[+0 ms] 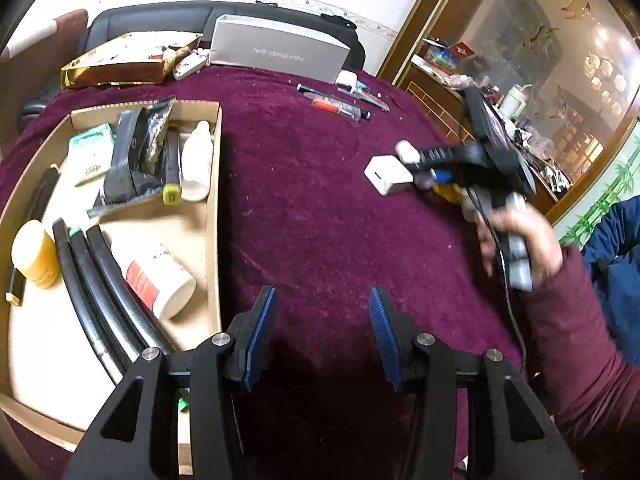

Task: Organize objects
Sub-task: 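Grasp the white bottle with the QR label with the right gripper, then grasp the white square adapter with the left gripper while the right holds the bottle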

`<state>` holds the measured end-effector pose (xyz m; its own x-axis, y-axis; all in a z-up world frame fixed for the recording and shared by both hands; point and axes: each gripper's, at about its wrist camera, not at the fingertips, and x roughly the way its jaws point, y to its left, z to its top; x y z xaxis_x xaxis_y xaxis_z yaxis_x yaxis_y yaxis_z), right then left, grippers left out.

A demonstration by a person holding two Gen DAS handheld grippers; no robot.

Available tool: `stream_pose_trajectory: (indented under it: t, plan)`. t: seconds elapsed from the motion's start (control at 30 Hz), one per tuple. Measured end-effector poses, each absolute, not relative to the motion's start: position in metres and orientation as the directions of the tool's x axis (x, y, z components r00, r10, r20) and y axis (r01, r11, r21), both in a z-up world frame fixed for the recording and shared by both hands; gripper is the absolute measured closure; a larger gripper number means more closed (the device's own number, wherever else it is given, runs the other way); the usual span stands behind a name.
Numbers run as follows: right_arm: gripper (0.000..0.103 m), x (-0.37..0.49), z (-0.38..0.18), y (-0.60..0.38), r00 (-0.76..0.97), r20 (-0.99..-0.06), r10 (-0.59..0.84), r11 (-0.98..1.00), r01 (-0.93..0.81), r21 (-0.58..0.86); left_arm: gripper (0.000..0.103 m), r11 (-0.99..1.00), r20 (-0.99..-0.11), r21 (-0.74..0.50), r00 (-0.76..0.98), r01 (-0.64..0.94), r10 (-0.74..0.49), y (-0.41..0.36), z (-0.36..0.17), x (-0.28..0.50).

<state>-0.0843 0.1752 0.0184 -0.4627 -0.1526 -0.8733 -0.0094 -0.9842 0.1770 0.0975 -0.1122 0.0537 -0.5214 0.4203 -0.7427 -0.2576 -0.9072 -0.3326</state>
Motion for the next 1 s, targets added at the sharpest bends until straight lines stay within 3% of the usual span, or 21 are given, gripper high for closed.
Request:
stream_pose_trajectory:
  t: [0.13, 0.23, 0.7, 0.9, 1.0]
  plan:
    - [0.071, -0.051, 0.017, 0.185, -0.499, -0.837, -0.223, -0.967, 0.001, 0.257, 0.06, -0.921, -0.734, -0.301, -0.557, -0.246, 0.389, -0.104, 0.067, 0.086]
    - [0.071, -0.029, 0.014, 0.191, -0.537, -0.794, -0.284, -0.95, 0.043, 0.31, 0.053, -0.939, -0.737, -0.258, -0.582, -0.227, 0.344, -0.087, 0.071, 0.064]
    - [0.071, -0.026, 0.006, 0.208, -0.568, -0.72, -0.398, -0.892, 0.059, 0.447, 0.053, -0.934, -0.754, -0.321, -0.555, -0.156, 0.351, 0.002, 0.038, -0.052]
    - [0.071, -0.027, 0.005, 0.209, -0.563, -0.716, -0.413, -0.884, 0.058, 0.464, 0.053, -0.957, -0.78, -0.267, -0.558, -0.112, 0.283, 0.027, 0.017, -0.072]
    - [0.071, -0.027, 0.005, 0.209, -0.562, -0.716, -0.415, -0.883, 0.058, 0.466, 0.04, -0.967, -0.774, -0.225, -0.582, -0.116, 0.25, 0.036, 0.012, -0.074]
